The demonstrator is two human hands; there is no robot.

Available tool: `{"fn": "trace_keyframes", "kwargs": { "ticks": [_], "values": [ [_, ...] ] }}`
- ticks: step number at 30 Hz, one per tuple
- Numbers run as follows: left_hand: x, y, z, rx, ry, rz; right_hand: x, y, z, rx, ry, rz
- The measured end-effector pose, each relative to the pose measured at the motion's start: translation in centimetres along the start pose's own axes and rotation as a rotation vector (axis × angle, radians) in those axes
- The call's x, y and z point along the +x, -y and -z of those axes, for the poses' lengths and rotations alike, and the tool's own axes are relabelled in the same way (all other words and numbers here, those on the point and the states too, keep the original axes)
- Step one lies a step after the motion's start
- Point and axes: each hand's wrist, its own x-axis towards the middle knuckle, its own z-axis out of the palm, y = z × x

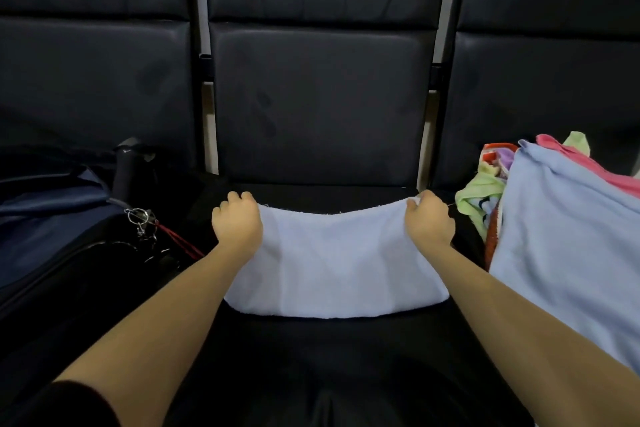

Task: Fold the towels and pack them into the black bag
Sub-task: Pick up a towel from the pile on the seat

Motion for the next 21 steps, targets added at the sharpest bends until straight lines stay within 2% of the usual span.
{"fn": "trace_keyframes", "kwargs": {
  "ticks": [2,4,9,14,17,21],
  "values": [
    [0.0,-0.5,-1.2,0.134,-0.024,0.027,-0.1,0.0,-1.6,-0.115,-0.051,0.123],
    [-0.5,-0.8,-2.5,0.231,-0.043,0.017,-0.8,0.1,-3.2,-0.093,-0.078,0.31],
    [-2.4,-1.0,-4.9,0.485,0.043,-0.033,-2.4,0.5,-6.7,0.04,0.17,0.573],
    [-3.1,-1.0,-5.5,0.502,0.037,0.04,-3.4,-1.0,-9.5,-0.071,0.087,0.822],
    [-3.3,-0.7,-6.3,0.424,-0.002,0.079,-3.6,-1.6,-9.8,-0.149,0.033,0.868],
    [-4.1,-0.1,-7.1,0.342,-0.117,-0.024,-4.6,-2.1,-9.9,-0.303,0.076,0.863]
  ]
}}
